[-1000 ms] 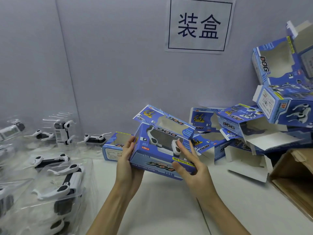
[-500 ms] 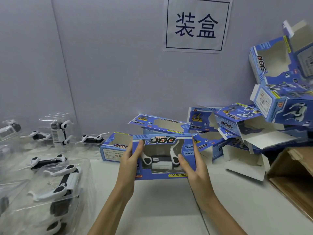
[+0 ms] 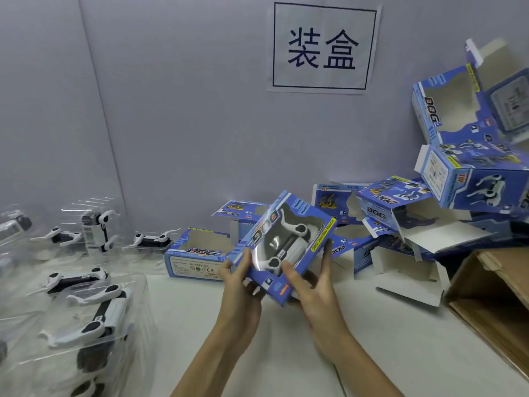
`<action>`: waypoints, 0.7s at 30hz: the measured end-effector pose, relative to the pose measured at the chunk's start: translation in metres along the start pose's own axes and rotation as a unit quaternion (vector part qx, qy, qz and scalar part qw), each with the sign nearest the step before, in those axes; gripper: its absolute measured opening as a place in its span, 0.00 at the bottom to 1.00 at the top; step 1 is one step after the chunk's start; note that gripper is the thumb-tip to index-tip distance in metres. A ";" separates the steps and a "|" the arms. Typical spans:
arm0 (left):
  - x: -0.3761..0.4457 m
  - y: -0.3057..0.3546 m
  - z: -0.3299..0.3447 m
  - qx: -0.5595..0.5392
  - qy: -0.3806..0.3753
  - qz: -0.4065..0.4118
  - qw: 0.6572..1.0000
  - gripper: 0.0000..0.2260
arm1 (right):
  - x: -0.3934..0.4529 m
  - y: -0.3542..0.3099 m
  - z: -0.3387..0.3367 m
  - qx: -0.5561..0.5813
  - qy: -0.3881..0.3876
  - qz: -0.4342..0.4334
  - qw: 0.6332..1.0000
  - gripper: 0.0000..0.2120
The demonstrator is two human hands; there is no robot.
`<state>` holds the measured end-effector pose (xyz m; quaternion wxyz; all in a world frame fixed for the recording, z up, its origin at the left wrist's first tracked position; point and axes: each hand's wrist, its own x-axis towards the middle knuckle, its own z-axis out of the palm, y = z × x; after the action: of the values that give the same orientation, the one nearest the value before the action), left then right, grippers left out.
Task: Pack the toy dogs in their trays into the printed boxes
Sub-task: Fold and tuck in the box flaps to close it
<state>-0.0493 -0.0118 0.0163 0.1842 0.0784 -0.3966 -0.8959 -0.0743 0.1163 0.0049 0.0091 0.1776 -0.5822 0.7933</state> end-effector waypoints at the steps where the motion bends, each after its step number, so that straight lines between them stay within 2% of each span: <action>1: 0.000 0.003 -0.001 0.038 0.005 0.000 0.999 0.23 | 0.002 -0.003 -0.002 0.008 0.004 0.002 1.000 0.50; 3: 0.002 0.012 -0.008 0.116 0.017 0.007 0.993 0.27 | 0.008 -0.009 -0.014 0.009 -0.006 0.004 1.000 0.46; 5: 0.006 0.022 -0.013 0.179 0.003 0.001 0.984 0.31 | 0.012 -0.015 -0.029 -0.015 -0.053 0.003 0.998 0.43; 7: 0.006 0.028 -0.015 0.206 -0.015 -0.003 0.978 0.34 | 0.013 -0.019 -0.039 -0.068 -0.116 -0.006 0.991 0.39; 8: 0.006 0.028 -0.017 0.205 -0.023 -0.002 0.979 0.36 | 0.014 -0.020 -0.040 -0.091 -0.119 -0.017 0.989 0.36; 10: 0.007 0.025 -0.019 0.184 -0.033 0.006 0.982 0.42 | 0.018 -0.019 -0.040 -0.090 -0.047 -0.036 0.994 0.35; 12: 0.007 0.020 -0.020 0.133 -0.029 0.013 0.991 0.46 | 0.019 -0.014 -0.038 -0.040 0.035 -0.044 0.998 0.35; 14: 0.004 0.015 -0.017 0.080 -0.035 0.023 0.996 0.44 | 0.016 -0.007 -0.032 -0.040 0.034 -0.051 0.997 0.35; 16: -0.001 0.007 -0.014 0.055 -0.052 0.027 0.997 0.38 | 0.010 0.002 -0.021 -0.080 0.003 -0.053 0.995 0.41; 18: -0.002 0.001 -0.014 0.031 -0.055 0.012 0.998 0.33 | 0.009 0.007 -0.014 -0.084 0.004 -0.060 0.995 0.45; 21: 0.005 0.006 -0.017 0.031 0.015 0.013 0.999 0.29 | 0.015 0.001 -0.020 -0.055 0.046 -0.071 0.995 0.35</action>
<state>-0.0470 -0.0293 0.0094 0.1990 0.0929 -0.4219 -0.8796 -0.0941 0.1319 0.0030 0.1023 0.1809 -0.6099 0.7648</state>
